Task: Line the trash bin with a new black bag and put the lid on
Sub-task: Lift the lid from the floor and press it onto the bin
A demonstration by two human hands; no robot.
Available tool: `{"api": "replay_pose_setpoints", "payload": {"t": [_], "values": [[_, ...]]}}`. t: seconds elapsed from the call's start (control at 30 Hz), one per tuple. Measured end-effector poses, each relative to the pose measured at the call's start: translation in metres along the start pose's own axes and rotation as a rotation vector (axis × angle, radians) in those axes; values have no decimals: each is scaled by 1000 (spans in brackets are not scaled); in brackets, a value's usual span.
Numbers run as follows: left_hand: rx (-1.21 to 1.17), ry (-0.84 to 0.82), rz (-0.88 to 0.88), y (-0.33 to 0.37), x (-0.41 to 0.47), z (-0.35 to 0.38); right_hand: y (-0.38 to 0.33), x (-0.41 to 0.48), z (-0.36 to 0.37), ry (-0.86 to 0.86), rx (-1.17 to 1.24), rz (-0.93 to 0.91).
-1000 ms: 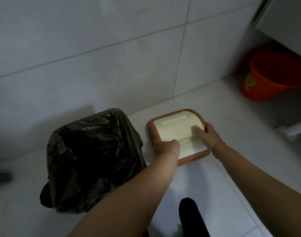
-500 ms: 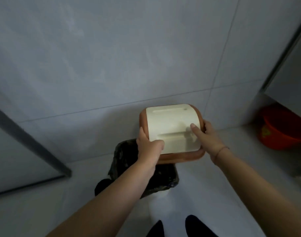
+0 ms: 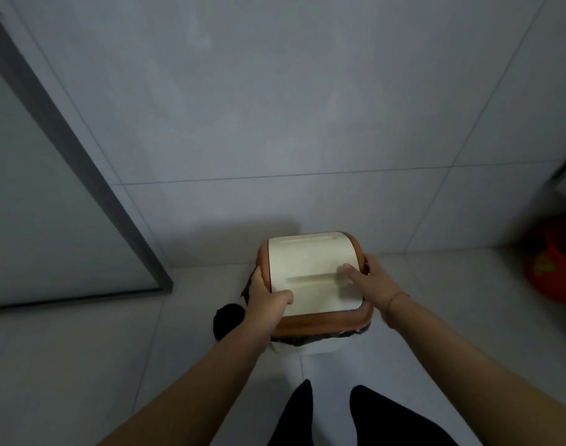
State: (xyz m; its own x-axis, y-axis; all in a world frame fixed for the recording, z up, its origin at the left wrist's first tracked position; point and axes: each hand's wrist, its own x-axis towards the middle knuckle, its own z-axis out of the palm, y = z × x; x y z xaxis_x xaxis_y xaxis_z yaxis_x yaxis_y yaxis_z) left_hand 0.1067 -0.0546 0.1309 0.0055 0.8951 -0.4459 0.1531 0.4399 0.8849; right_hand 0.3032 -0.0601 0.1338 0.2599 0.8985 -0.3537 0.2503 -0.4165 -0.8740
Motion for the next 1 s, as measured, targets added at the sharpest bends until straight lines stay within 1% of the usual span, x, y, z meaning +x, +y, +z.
{"api": "replay_pose_setpoints", "payload": {"t": [0.13, 0.2, 0.27, 0.3, 0.4, 0.43, 0.5, 0.57, 0.73, 1.0], "values": [[-23, 71, -19, -8, 10, 2, 11, 4, 2, 33, -63, 35], [-56, 125, -42, -8, 18, 0, 11, 8, 1, 56, -92, 80], [-50, 146, -20, -9, 26, -2, 10, 15, -1, 78, -94, 131], [-54, 122, -24, -12, 31, -3, 9, 18, -2, 87, -98, 147], [-123, 15, -111, -22, 40, -3, 12, 24, -3, 71, -112, 171], [-138, -4, -127, -25, 42, -3, 14, 24, -2, 45, -87, 194], [-154, -26, -149, -29, 46, -5, 19, 24, -2, -19, 38, 282], [-171, -47, -142, -30, 49, -7, 21, 24, -5, -52, 113, 340], [-184, -37, -165, -37, 54, -7, 25, 28, -3, -63, 114, 346], [-208, -72, -187, -32, 54, -8, 16, 23, -3, -87, 108, 345]]}}
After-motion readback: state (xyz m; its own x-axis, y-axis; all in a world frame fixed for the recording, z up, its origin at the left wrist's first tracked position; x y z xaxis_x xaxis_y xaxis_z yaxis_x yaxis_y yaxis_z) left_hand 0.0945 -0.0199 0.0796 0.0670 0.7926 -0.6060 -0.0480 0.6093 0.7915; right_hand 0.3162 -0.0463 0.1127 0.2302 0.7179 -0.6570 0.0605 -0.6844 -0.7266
